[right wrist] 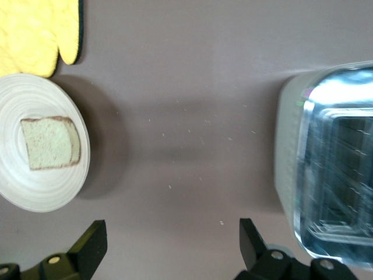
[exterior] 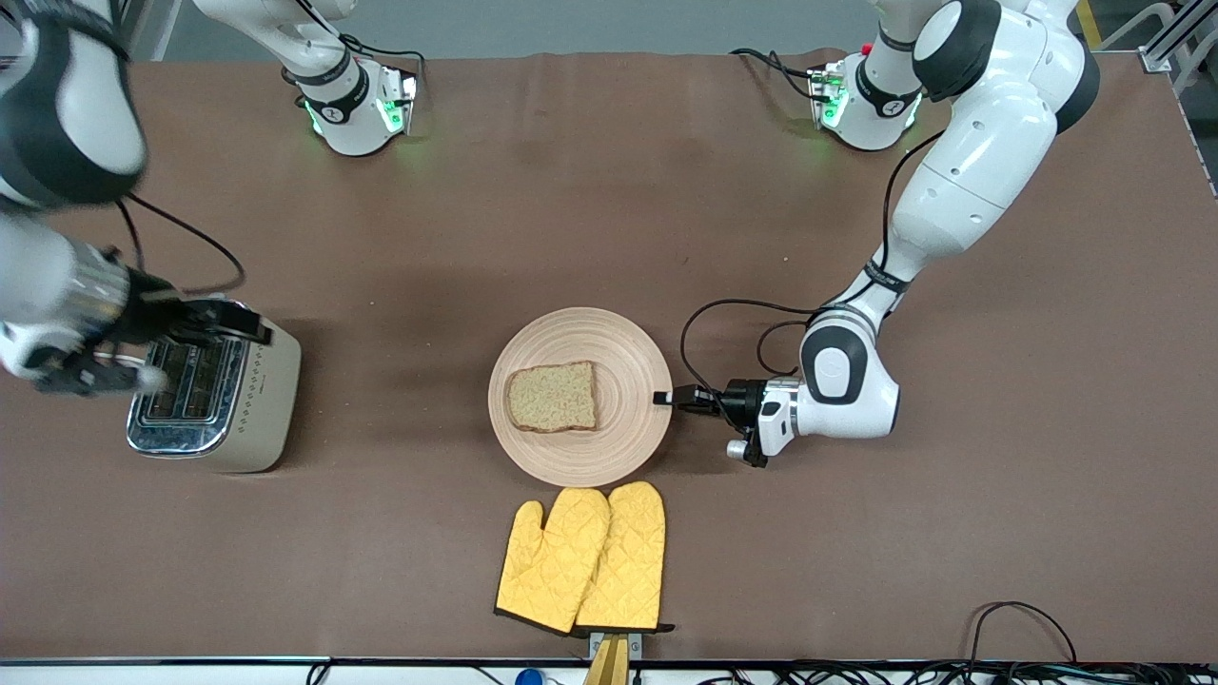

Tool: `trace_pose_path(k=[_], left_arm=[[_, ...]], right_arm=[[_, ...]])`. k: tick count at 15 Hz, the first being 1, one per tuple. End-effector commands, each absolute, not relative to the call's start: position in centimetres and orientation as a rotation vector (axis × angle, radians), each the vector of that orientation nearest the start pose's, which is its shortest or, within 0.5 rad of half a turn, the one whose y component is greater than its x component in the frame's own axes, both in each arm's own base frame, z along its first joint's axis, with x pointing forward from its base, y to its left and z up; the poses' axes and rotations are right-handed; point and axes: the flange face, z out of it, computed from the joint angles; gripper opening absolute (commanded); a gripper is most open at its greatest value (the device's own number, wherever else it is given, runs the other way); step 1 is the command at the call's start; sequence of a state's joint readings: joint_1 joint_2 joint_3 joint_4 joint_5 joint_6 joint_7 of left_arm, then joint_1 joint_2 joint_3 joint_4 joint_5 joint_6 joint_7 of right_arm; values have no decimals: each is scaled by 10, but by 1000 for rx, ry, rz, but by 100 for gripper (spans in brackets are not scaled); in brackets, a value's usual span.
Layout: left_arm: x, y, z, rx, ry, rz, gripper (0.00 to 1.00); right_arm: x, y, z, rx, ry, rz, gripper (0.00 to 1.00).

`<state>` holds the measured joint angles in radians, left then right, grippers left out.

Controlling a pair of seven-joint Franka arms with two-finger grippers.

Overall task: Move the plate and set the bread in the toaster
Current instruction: 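Reach the right gripper to the bread while the left gripper releases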

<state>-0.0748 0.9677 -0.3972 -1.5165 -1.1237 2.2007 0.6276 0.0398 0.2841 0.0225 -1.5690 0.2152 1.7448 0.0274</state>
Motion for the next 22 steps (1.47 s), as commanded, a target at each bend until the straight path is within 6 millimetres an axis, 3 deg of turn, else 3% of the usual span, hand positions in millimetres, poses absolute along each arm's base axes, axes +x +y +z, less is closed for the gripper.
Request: trace_pose_path(k=[1,2,3,4,5,6,9,11,12,13,14,15,18,19,21,22], left_arm=[[618,-324,120,2015,-109,-156,4],[618,-325,118,2031,-104,-144,11],[617,-326,115,2051,-101,-130,32],[619,-326,115,2072,-98,-114,56],[624,-319,119,2091,-100,-92,92],[630,-312,123,2103,-97,-84,100],[656,-296,156,2096,-22,-44,100],[684,-270,207,2081,89,-60,100],[693,-266,235,2112,99,-67,100],[705,-249,260,2168,109,-50,100],[712,-230,282,2247,106,-57,100],[712,-227,290,2298,90,-81,100],[719,-207,354,2437,81,-17,100],[718,-195,371,2488,76,-1,100],[716,-150,402,2668,-5,24,100],[710,-140,419,2745,-59,30,100]], right_arm=[[648,93,434,-2869,20,204,100],[652,98,417,-2806,47,230,100],[655,108,403,-2742,67,253,100],[657,121,391,-2714,68,259,100],[658,138,382,-2720,48,249,100],[657,157,373,-2726,30,246,100],[657,210,333,-2734,16,216,100],[654,245,305,-2724,22,182,100],[653,266,299,-2730,-2,116,98],[651,284,301,-2742,-49,40,95],[655,283,303,-2742,-51,-5,92],[656,281,299,-2744,-45,-2,89],[644,299,288,-2751,-74,49,87],[639,299,281,-2758,-79,92,83],[635,290,269,-2790,-103,130,81],[631,287,258,-2814,-113,140,80]])
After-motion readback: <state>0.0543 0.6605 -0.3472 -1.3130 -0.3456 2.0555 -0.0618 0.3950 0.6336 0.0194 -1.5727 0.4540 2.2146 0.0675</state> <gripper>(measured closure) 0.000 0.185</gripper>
